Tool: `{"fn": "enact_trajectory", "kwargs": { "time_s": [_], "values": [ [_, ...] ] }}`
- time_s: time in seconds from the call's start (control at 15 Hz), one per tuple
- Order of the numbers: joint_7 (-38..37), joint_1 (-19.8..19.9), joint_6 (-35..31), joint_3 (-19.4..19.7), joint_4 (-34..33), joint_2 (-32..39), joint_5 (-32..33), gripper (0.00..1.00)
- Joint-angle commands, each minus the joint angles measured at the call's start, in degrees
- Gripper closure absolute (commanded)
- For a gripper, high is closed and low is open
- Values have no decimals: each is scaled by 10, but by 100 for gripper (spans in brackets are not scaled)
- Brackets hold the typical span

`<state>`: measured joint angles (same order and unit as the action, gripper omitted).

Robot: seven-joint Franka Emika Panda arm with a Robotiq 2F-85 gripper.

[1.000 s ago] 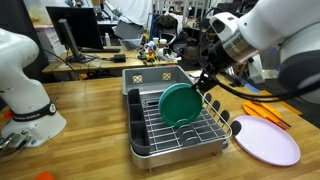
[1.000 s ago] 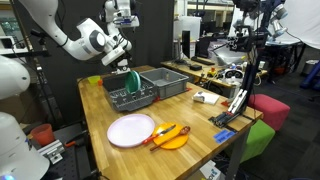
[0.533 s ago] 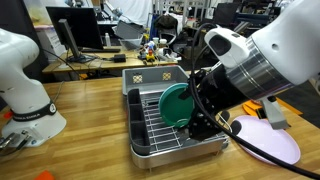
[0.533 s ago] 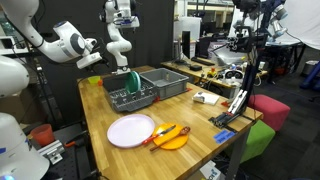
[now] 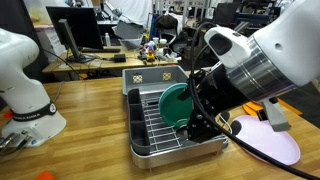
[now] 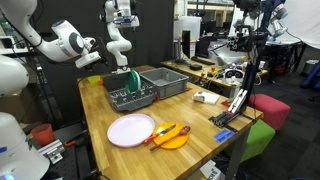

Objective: Put the dark green plate on the dish drainer in front of the light blue plate

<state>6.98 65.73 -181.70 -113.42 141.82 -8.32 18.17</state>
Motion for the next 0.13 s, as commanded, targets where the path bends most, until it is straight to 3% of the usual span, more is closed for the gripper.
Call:
{"fn": "enact_trajectory", "kwargs": {
  "time_s": [0.0,0.07],
  "values": [
    [0,0,0,0,0,0,0,0],
    [0,0,0,0,0,0,0,0]
  ]
}}
